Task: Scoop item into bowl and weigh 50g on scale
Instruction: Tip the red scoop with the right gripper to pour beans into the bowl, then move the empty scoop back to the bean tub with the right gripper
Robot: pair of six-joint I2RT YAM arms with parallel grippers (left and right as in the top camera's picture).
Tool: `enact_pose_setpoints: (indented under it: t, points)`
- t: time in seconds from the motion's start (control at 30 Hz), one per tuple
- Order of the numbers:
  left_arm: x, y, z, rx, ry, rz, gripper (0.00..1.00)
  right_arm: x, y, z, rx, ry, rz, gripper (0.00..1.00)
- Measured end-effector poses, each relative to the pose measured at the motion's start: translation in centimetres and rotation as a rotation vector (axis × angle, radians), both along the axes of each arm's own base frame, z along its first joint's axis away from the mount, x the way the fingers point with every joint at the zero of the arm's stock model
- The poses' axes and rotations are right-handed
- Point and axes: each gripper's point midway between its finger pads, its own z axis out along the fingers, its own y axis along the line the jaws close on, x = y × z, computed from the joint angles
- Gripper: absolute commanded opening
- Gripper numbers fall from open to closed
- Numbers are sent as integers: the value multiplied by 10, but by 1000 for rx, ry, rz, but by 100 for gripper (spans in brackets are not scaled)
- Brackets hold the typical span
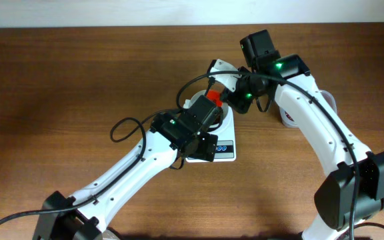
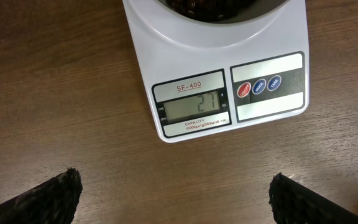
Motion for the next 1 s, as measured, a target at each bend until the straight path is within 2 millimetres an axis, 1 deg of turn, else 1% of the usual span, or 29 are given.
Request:
enact_pose_setpoints:
  t: [0.37, 0.5, 0.6, 0.73, 0.8, 0.83, 0.9, 0.97, 1.0]
  points:
    - [0, 0, 0, 0, 0, 0, 99, 0, 5, 3, 20, -18, 38, 4]
    - [0, 0, 0, 0, 0, 0, 99, 10, 7, 8, 64, -20, -33, 4]
    - [0, 0, 0, 0, 0, 0, 99, 14, 3, 14, 147, 48, -122, 4]
    - [0, 0, 0, 0, 0, 0, 99, 25, -24, 22, 273, 162, -298, 4]
    - [0, 0, 0, 0, 0, 0, 99, 31, -48, 25, 341, 241, -414, 4]
    - [0, 0, 0, 0, 0, 0, 99, 31, -55, 26, 357, 266, -442, 4]
    - [0, 0, 0, 0, 1, 0, 99, 29, -75, 25, 383, 325, -515, 4]
    - [0, 0, 0, 0, 0, 0, 99, 30, -103, 23, 395, 366, -601, 4]
    - [0, 0, 0, 0, 0, 0, 99, 30, -122, 21, 395, 382, -655, 4]
